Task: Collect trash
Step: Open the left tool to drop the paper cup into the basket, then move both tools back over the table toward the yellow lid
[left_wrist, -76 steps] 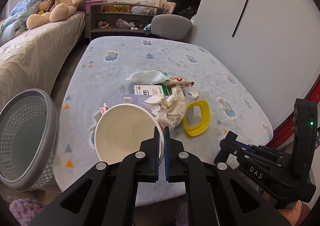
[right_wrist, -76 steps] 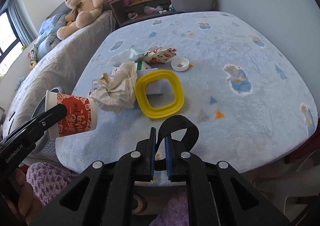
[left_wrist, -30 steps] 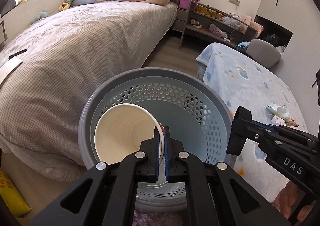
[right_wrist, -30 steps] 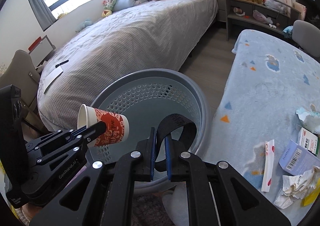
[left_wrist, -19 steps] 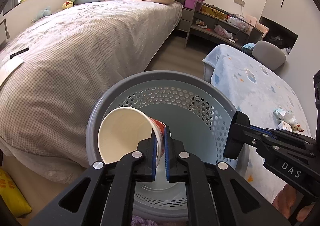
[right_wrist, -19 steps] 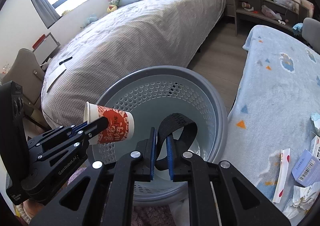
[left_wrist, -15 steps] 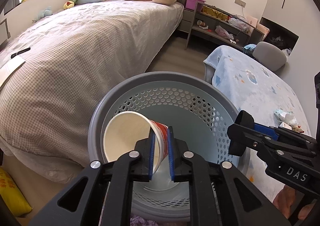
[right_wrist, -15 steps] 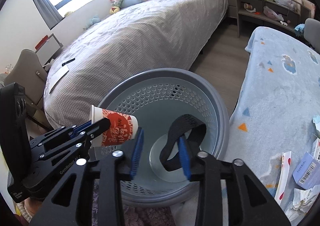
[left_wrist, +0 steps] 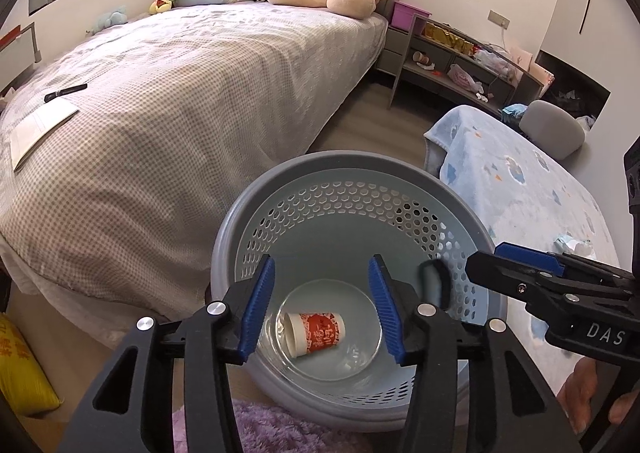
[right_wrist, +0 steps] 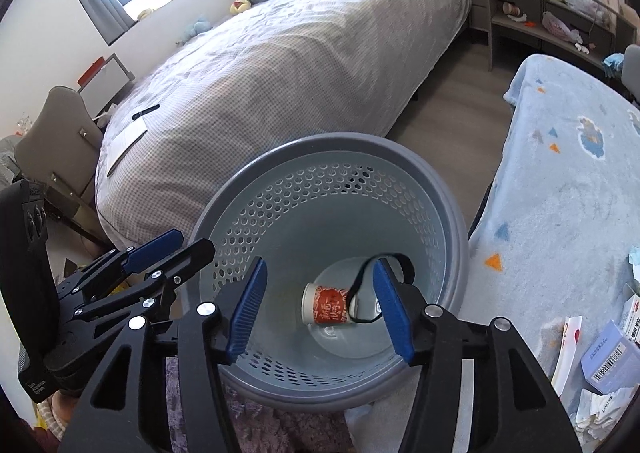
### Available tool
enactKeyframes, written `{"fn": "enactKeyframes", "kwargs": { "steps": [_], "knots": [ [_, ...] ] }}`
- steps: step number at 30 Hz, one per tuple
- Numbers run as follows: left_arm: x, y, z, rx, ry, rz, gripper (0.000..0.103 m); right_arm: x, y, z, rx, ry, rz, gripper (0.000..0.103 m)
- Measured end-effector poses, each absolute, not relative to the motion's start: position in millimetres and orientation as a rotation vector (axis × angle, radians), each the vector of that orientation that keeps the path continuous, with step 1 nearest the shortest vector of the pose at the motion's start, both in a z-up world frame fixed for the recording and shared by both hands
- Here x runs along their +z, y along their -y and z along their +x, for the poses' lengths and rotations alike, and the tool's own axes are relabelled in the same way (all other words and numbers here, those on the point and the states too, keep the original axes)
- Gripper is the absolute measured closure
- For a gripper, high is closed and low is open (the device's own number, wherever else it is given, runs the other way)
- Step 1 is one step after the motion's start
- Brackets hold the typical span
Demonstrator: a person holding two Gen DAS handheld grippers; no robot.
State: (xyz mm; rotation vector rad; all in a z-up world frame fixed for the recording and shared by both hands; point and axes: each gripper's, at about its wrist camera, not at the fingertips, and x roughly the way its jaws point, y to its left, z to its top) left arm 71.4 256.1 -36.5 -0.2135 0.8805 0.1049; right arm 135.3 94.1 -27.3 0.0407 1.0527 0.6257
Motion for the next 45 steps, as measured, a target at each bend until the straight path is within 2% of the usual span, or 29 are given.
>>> {"fn": "enactKeyframes", "kwargs": {
  "steps": [9, 18, 25, 38, 45],
  "knots": [
    [-29, -259, 59, 0.124, -0.862, -0.216, 0.053, -24, -94, 121, 0.615, -1.046, 0.023, 0.048],
    [-18, -249, 46, 0.138, -0.824, -0.184, 0.037, -24, -82, 111, 0.579, -1.024, 0.041, 0.048],
    [-9, -240, 35, 0.154, -0.792, -0.180, 0.026, -17, -66, 98, 0.539, -0.984, 0.067, 0.041],
    [1, -207, 17, 0.104, -0.769, -0.156, 0.024, -8, -11, 60, 0.409, -0.901, 0.094, 0.029],
    [3, -174, 13, 0.041, -0.768, -0.137, 0.024, -8, 27, 42, 0.326, -0.876, 0.120, 0.027]
  ]
}}
